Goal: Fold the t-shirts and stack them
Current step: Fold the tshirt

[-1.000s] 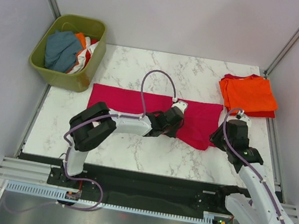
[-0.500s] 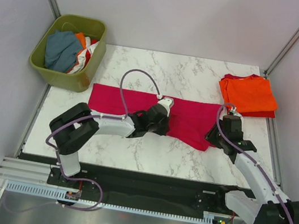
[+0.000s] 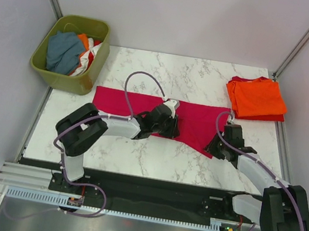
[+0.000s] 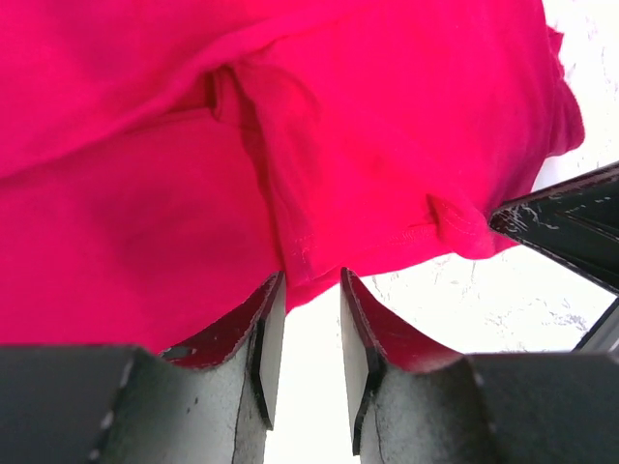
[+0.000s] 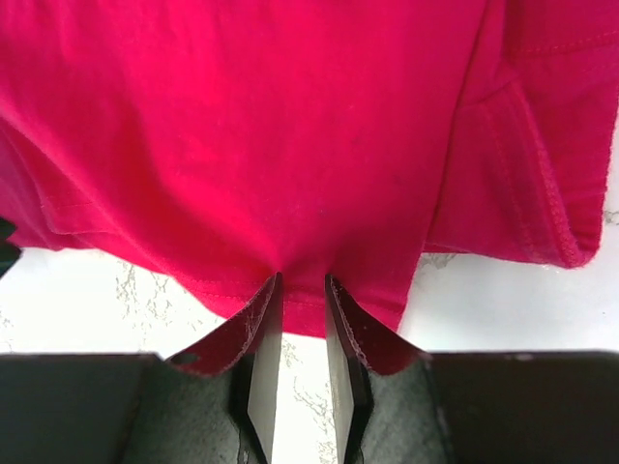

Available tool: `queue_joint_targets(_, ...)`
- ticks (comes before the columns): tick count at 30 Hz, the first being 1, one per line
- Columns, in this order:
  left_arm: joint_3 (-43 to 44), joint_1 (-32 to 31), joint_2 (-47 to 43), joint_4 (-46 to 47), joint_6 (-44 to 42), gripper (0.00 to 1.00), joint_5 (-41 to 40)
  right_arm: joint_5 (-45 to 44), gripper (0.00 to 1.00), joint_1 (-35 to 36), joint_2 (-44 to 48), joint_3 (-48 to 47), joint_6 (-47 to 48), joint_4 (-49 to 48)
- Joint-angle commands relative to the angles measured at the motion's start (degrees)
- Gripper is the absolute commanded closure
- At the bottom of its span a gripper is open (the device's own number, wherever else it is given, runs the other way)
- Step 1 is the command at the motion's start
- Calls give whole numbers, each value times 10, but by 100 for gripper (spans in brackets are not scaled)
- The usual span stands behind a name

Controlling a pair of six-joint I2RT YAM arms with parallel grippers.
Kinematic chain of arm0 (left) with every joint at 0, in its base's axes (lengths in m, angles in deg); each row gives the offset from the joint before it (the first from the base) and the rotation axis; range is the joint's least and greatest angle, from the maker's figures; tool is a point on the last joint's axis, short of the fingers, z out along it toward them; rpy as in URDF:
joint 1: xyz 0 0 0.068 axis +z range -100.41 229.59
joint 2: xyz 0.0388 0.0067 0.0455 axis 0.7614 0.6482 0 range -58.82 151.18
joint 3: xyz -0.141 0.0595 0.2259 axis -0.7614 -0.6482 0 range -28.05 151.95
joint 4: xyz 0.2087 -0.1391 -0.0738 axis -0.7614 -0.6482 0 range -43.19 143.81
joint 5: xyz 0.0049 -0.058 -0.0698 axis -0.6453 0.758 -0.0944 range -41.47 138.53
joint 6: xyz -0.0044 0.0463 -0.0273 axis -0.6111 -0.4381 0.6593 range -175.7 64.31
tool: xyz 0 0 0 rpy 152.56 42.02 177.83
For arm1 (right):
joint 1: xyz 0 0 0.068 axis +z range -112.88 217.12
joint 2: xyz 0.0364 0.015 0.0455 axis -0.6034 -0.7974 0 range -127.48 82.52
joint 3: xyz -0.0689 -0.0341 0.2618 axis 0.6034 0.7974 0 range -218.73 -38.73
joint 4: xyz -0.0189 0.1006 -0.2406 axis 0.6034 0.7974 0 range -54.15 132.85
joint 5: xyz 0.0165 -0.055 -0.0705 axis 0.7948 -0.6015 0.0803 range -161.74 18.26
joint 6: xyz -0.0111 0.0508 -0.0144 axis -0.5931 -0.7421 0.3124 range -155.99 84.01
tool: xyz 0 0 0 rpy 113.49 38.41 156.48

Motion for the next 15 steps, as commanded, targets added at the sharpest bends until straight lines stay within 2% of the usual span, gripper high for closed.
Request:
queue_joint_targets(1, 28, -1, 13, 17, 12, 64, 17, 13, 69, 1, 21, 9, -4, -25)
queue_joint_targets(7, 49, -5, 28, 3, 5, 65, 13, 6, 69, 1, 18, 3, -2, -23)
queue_joint_targets(15, 132, -19, 90, -81, 2, 65, -34, -13, 69, 1, 20, 5, -12, -26)
